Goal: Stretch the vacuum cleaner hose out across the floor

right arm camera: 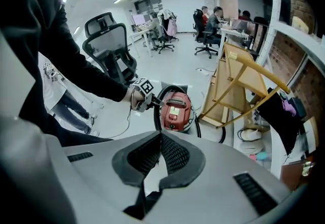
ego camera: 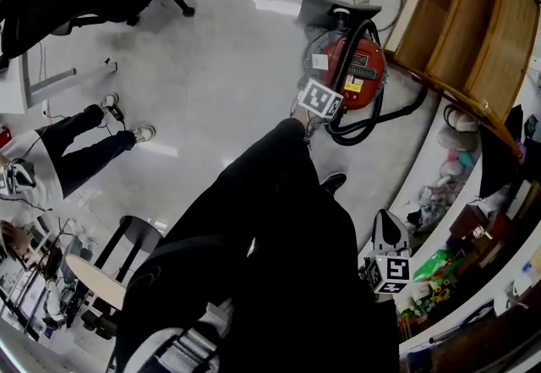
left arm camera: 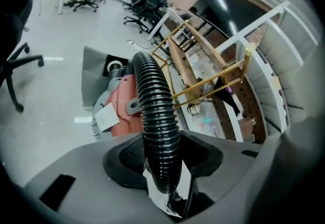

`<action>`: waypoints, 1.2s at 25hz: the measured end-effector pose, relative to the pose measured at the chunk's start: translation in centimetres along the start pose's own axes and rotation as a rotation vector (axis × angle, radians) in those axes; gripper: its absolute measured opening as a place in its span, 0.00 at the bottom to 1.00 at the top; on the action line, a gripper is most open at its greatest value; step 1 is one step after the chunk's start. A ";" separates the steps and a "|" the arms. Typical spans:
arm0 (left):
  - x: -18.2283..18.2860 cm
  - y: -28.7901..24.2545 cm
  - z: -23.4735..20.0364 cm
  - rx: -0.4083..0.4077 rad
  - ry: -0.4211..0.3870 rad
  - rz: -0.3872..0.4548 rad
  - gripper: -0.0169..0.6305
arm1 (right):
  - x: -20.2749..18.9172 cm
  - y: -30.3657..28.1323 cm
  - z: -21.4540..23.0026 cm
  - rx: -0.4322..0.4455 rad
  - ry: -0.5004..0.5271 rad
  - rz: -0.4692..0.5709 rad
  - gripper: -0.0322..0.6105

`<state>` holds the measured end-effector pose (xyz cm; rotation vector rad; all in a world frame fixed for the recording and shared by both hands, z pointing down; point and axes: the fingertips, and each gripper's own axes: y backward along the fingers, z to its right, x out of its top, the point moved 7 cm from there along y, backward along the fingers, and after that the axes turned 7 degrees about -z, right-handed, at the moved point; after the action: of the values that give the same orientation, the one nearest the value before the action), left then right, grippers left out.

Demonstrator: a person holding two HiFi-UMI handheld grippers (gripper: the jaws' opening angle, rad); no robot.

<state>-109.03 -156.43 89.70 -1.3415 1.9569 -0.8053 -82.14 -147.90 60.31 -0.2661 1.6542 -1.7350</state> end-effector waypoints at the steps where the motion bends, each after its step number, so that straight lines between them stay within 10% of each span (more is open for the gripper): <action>1: 0.0 0.2 1.3 -0.003 -0.042 0.011 0.33 | 0.1 0.1 -0.1 0.000 0.010 0.004 0.07; 15: -2.3 10.6 21.7 -0.066 -0.549 0.147 0.32 | 0.0 4.7 1.5 -0.016 0.077 0.201 0.07; 24: -8.9 18.1 34.4 -0.064 -0.687 0.192 0.32 | -3.8 7.7 3.7 0.079 0.138 0.399 0.07; 30: -16.0 21.1 42.7 0.065 -0.702 0.243 0.32 | -12.9 10.5 9.1 0.133 -0.052 0.490 0.07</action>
<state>-83.23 -140.78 49.46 -1.1145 1.4715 -0.2242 -63.76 -146.41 56.01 0.1470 1.4110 -1.4397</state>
